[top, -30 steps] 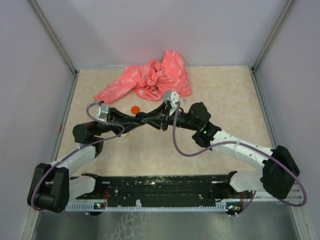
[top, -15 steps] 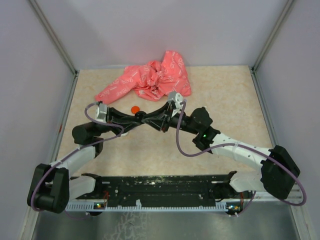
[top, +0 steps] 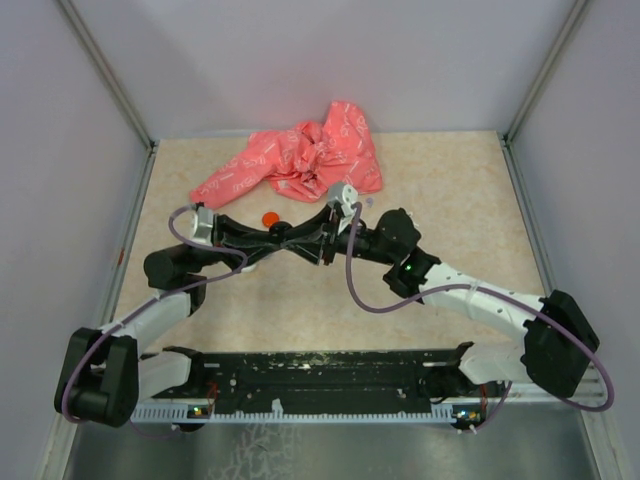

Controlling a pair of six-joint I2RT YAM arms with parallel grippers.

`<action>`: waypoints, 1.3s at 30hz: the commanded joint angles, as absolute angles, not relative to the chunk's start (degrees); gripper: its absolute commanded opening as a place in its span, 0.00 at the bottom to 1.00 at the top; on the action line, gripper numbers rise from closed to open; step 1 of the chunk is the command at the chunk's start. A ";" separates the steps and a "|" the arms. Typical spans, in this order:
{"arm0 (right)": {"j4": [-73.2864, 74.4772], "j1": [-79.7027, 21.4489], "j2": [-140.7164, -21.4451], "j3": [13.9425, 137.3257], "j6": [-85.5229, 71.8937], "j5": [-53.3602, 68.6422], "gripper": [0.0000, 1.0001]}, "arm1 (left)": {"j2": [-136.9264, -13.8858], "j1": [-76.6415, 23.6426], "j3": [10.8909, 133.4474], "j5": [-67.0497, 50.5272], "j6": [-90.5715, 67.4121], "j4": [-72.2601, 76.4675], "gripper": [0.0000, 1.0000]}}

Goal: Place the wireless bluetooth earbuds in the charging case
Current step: Place the earbud in the charging case, then close the charging case.

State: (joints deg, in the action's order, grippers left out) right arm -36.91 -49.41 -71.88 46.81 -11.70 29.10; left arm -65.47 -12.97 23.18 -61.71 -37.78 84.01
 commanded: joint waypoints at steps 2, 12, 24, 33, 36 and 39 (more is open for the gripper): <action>-32.74 -50.10 -71.64 49.50 -8.19 30.03 0.35 | -64.34 -12.62 23.20 -60.38 -38.15 87.24 0.01; -28.52 -50.17 -66.63 49.69 -4.50 26.63 0.45 | -64.29 -12.48 23.28 -60.12 -37.97 86.47 0.01; -23.15 -50.16 -64.96 53.14 -6.03 21.66 0.74 | -64.25 -12.30 23.47 -59.33 -37.03 84.00 0.01; -23.54 -54.90 -68.06 54.91 -6.86 6.63 0.87 | -63.76 -12.22 23.58 -58.55 -35.27 81.30 0.00; -22.69 -55.90 -68.91 55.56 -6.80 2.74 0.87 | -63.40 -12.22 23.70 -58.54 -34.48 80.26 0.00; -22.52 -56.53 -69.38 55.62 -6.90 -0.58 0.87 | -62.89 -12.23 23.78 -58.45 -33.80 79.15 0.00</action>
State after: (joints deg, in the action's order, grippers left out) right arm -21.45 -55.48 -68.95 52.53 -6.24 6.76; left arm -64.27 -12.58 22.94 -59.11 -35.62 80.14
